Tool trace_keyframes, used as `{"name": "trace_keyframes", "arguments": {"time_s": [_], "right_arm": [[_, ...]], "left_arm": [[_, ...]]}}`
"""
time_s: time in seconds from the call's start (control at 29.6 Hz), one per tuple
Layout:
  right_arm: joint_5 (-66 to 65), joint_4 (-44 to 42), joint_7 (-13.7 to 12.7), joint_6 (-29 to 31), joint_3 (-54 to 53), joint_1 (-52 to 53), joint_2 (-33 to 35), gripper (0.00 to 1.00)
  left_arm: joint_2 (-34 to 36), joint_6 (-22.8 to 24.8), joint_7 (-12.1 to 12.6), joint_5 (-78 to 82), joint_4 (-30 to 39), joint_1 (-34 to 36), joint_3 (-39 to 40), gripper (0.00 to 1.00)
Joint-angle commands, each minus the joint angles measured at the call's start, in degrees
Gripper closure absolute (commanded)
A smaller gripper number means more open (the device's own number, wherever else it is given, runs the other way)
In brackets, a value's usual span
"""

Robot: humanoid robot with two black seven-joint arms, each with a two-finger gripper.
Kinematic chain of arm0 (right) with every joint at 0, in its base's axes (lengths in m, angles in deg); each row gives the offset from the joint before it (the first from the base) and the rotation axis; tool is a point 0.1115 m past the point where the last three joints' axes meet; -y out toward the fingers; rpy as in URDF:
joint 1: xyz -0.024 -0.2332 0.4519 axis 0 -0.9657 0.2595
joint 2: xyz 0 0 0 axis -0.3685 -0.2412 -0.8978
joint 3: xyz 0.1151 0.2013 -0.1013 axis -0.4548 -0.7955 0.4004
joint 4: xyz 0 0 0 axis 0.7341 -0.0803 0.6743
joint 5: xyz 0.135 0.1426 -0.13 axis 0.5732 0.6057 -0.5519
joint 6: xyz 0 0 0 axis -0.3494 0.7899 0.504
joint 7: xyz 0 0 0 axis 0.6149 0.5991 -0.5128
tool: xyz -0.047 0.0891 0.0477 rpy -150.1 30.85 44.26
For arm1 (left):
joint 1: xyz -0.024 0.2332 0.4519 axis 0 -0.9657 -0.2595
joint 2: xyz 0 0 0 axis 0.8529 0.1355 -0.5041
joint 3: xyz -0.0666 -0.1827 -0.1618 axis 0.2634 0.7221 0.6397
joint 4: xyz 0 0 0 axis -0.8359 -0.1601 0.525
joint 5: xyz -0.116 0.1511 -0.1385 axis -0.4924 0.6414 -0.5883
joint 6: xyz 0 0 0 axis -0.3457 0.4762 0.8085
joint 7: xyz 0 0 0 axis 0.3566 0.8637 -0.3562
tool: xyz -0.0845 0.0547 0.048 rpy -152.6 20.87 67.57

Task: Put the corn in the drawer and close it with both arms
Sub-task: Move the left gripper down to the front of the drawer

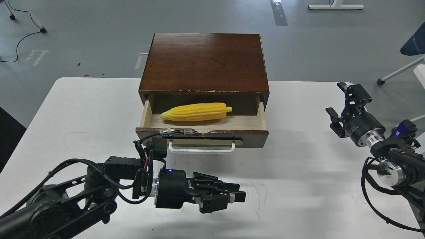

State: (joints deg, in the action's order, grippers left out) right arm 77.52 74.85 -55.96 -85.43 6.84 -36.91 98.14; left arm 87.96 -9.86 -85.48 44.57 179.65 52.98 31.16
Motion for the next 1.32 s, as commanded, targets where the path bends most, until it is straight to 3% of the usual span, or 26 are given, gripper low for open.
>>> {"name": "trace_keyframes", "arguments": {"time_s": [0.0,0.44,1.28], "right_arm": [[0.0,0.0,0.0,0.0,0.0,-0.2,0.0,0.0],[0.0,0.1,0.0,-0.1,0.0,-0.7,0.0,0.0],[0.0,0.5,0.0,0.0,0.1,-1.7,-0.4,0.0]], "left_arm": [[0.0,-2.3,0.0,-1.4,-2.0,-0.1,0.1,1.0],[0.6,-6.5,0.0,-4.8,-7.2,-0.2,0.5,1.0],[1.7,-7.4,0.0,-5.4,-9.7,-0.2,3.4,1.0]]}}
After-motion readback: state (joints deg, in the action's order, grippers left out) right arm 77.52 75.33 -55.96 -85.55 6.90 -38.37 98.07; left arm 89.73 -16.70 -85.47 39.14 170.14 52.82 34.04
